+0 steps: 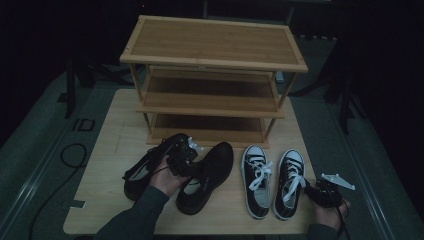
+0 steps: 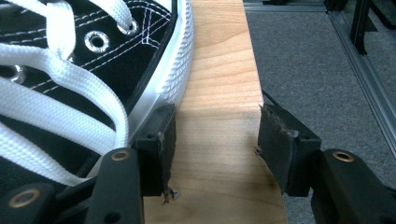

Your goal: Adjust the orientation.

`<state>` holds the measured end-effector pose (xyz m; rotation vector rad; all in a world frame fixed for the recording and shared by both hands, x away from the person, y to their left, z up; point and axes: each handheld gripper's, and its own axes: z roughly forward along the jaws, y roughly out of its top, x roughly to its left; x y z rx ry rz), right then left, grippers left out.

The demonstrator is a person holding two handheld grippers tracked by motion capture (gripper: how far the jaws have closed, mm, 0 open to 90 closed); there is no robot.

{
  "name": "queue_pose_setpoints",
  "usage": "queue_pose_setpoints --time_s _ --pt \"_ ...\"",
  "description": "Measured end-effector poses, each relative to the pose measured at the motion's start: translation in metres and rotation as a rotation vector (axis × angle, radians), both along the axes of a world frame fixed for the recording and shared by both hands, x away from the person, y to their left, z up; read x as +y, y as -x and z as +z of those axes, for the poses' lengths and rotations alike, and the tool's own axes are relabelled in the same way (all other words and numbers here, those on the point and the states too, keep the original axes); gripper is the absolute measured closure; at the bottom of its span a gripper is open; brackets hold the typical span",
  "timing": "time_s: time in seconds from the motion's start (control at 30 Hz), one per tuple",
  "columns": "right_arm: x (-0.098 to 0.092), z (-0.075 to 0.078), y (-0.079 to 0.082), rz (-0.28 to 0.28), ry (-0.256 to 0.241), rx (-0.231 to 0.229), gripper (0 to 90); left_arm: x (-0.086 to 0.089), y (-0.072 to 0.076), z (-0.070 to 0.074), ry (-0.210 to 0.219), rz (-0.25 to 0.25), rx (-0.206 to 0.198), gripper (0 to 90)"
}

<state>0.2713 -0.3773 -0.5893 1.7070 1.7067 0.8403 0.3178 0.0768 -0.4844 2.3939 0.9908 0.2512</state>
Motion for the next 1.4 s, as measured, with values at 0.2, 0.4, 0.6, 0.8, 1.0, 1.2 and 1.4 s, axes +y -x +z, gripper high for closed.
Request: queue_pose_setpoints --time_s 0.2,0.4,0.6,0.8,1.0,1.2,1.4 --pt "0.000 0.000 0.000 0.000 0.000 0.000 46.2 0.010 0.000 0.000 0.003 0.004 0.006 87.7" --pt "0.000 0.000 0.000 -0.001 -0.001 0.000 46.2 0.013 0.000 0.001 0.001 0.008 0.001 87.8" --pt "0.000 0.000 0.000 0.000 -0.001 0.000 46.2 0.022 0.001 0.000 0.010 0.025 0.003 87.8" --pt "0.000 0.000 0.000 0.000 0.002 0.000 46.2 0.030 0.004 0.000 0.013 0.035 -0.004 87.8" --pt "0.000 0.000 0.000 0.000 0.002 0.000 46.2 0.038 0.005 -0.001 0.021 0.053 -0.011 87.7" --pt "0.000 0.000 0.000 -0.003 0.003 0.000 46.1 0.051 0.009 -0.001 0.028 0.086 -0.013 87.8" --pt "0.001 0.000 0.000 -0.004 0.003 0.001 46.1 0.060 0.011 -0.001 0.037 0.103 -0.012 87.8"
